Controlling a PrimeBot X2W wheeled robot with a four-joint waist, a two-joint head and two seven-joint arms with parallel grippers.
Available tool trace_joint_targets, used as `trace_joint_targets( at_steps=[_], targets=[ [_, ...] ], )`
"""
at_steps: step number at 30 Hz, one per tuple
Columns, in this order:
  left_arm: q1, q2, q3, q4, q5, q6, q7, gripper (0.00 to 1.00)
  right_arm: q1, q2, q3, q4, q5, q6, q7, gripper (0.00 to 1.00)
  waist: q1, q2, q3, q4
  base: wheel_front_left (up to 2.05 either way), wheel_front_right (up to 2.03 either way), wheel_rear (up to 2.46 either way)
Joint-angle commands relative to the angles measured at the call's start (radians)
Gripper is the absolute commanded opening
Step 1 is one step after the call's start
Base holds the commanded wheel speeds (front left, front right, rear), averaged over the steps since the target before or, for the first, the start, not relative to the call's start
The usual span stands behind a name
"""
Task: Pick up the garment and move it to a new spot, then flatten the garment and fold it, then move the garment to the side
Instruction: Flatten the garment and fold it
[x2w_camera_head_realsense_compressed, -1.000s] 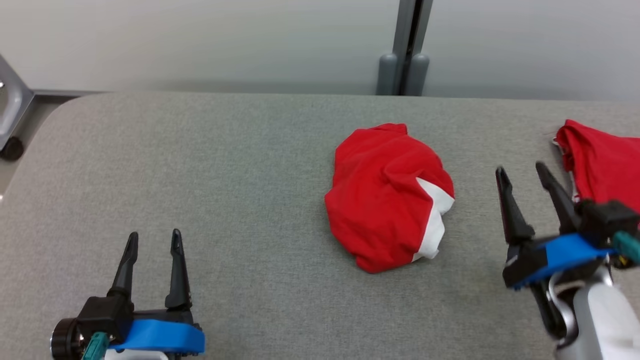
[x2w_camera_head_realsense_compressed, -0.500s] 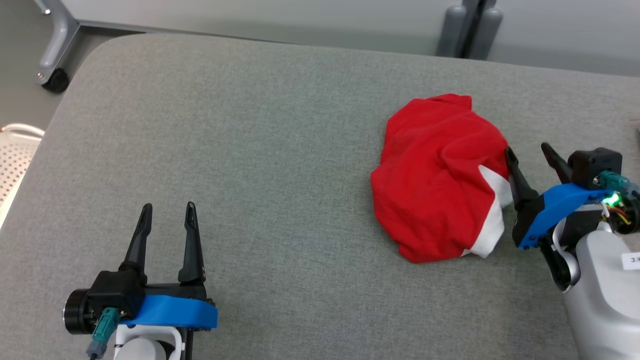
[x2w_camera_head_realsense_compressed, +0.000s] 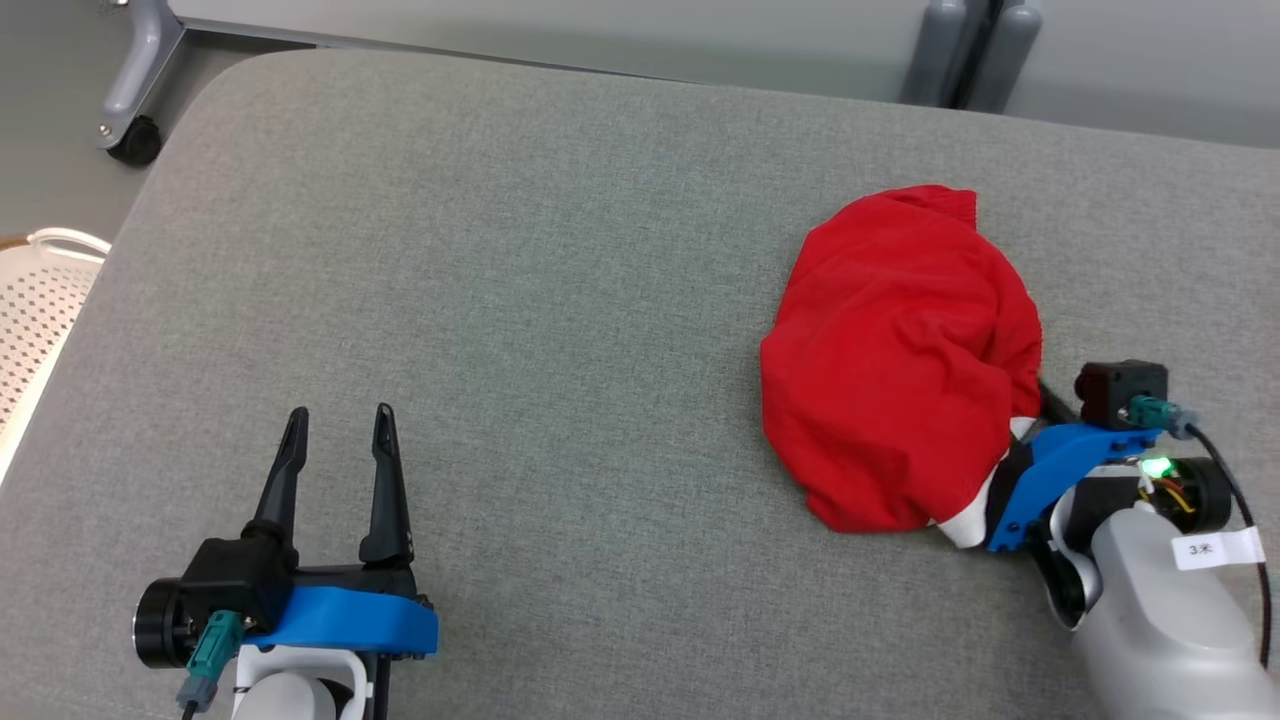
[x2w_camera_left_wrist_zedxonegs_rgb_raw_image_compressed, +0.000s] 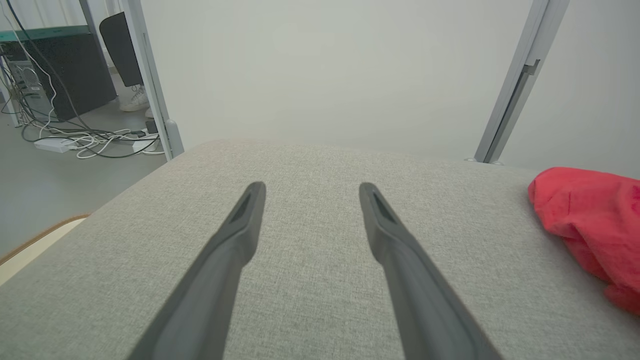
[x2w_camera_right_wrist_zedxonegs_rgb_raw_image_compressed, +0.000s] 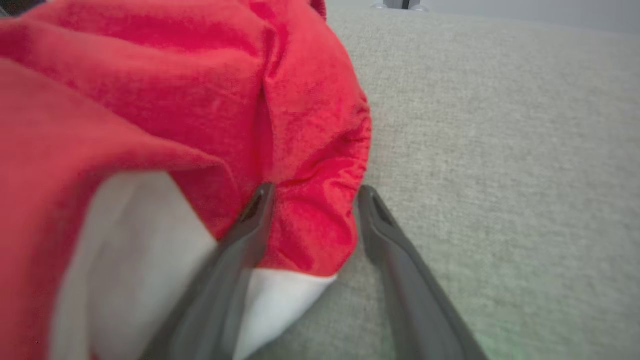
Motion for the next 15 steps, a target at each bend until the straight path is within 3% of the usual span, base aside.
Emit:
trace_joint_targets(
  at_steps=[1,10,15],
  targets=[
    [-0.008,0.000,0.006,0.002,0.006,0.002,-0.004,1.00,0.012,0.016,0.018,0.032,0.013,0.003,0.001,0.00,0.0000,0.0000,-0.007,-0.010,0.00,0.00,0.00],
    [0.019,-0.003,0.031,0.007,0.008,-0.004,-0.004,1.00,0.039,-0.015,0.018,0.031,0.081,0.002,-0.120,0.00,0.0000,0.0000,-0.061,-0.077,0.00,0.00,0.00],
    [0.041,-0.004,0.037,-0.002,0.015,-0.003,-0.004,1.00,0.103,-0.068,-0.010,-0.020,0.112,0.002,-0.157,0.00,0.0000,0.0000,-0.095,-0.134,0.00,0.00,0.00]
  ],
)
